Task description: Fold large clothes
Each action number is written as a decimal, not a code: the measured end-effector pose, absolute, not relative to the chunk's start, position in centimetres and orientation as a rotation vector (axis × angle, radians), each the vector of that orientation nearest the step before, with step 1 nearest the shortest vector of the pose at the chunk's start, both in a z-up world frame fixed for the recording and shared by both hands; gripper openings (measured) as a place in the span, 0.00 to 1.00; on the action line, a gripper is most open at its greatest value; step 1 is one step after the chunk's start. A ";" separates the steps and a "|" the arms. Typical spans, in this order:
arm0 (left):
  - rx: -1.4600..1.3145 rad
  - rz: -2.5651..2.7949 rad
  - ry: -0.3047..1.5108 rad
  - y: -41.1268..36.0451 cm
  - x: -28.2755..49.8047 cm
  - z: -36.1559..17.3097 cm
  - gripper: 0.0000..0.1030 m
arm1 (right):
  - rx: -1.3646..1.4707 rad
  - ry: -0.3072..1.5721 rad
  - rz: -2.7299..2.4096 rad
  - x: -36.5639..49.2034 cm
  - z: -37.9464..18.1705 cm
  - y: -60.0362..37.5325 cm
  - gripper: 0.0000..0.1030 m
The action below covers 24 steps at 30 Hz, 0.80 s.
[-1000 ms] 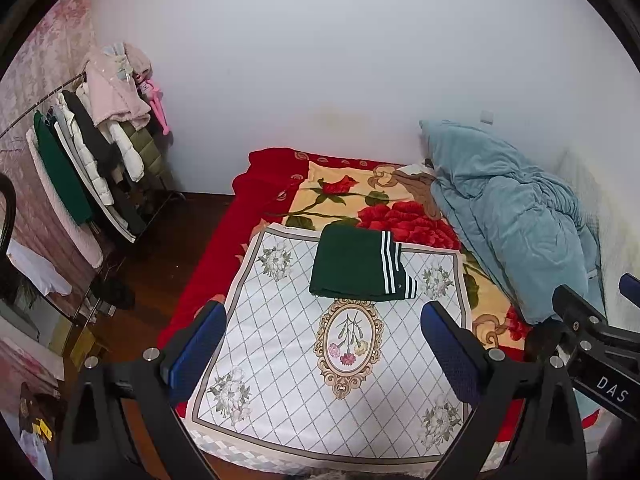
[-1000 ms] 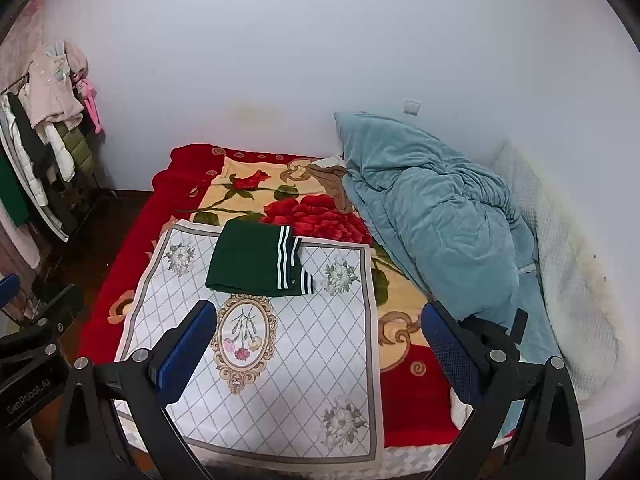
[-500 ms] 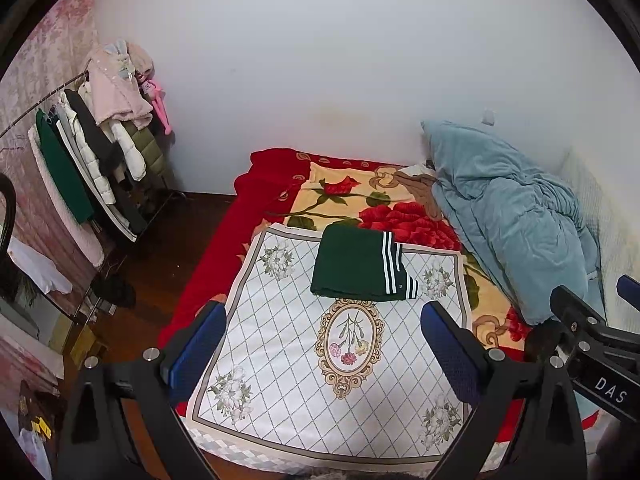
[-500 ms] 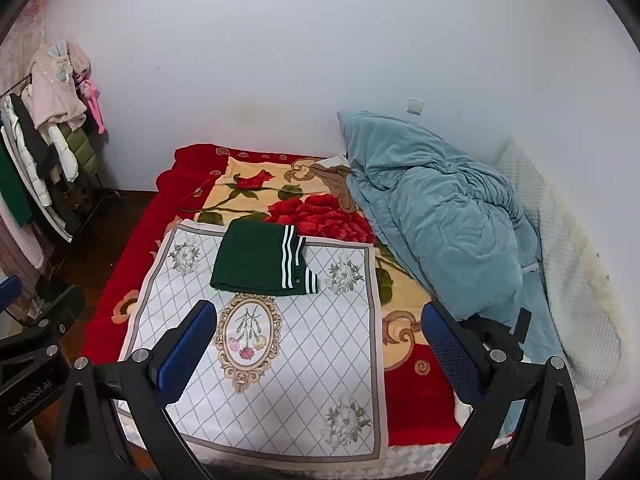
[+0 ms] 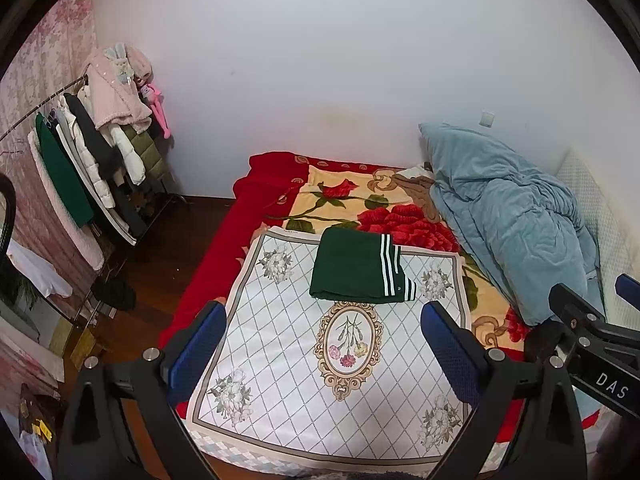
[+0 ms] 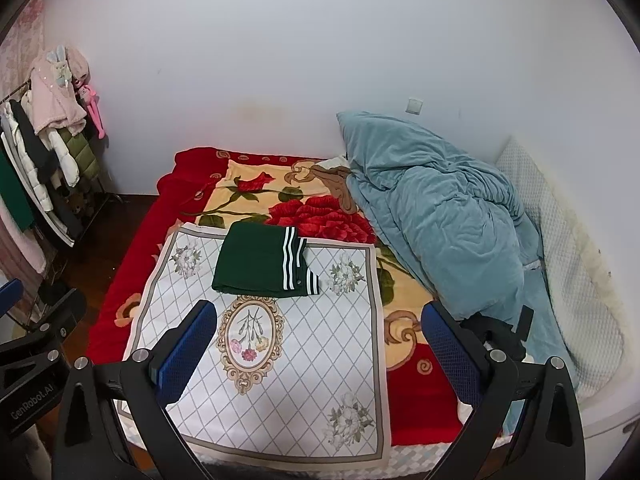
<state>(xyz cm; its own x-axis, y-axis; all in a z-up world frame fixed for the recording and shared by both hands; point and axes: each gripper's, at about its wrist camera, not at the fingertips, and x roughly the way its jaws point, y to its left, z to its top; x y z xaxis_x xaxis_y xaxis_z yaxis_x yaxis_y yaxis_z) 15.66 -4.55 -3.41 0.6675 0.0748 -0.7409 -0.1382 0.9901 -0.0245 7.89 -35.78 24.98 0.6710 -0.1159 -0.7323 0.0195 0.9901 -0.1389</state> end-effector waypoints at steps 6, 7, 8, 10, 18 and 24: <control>-0.076 0.121 0.830 -4.6 15.6 -3.4 0.96 | -0.120 0.833 -0.082 7.4 25.0 -35.6 1.00; -0.076 0.121 0.830 -4.7 15.6 -3.4 0.96 | -0.119 0.833 -0.083 7.3 25.0 -35.6 1.00; -0.076 0.122 0.829 -4.7 15.6 -3.4 0.96 | -0.119 0.831 -0.086 7.2 25.0 -35.6 1.00; -0.074 0.127 0.827 -4.7 15.7 -3.2 0.96 | -0.118 0.830 -0.081 7.1 25.0 -35.5 1.00; -0.056 0.151 0.810 -5.0 15.7 -2.8 0.97 | -0.110 0.847 -0.048 8.4 25.1 -35.2 1.00; -0.063 0.161 0.794 -4.8 15.4 -2.7 0.97 | -0.111 0.836 -0.057 8.2 25.0 -35.3 1.00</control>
<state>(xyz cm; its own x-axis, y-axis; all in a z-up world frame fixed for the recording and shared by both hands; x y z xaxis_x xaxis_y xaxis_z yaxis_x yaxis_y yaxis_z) 15.44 -4.77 -2.70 0.6895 0.1200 -0.7143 -0.1672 0.9859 0.0042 8.20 -35.27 24.99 0.6696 -0.0946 -0.7367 0.0069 0.9926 -0.1212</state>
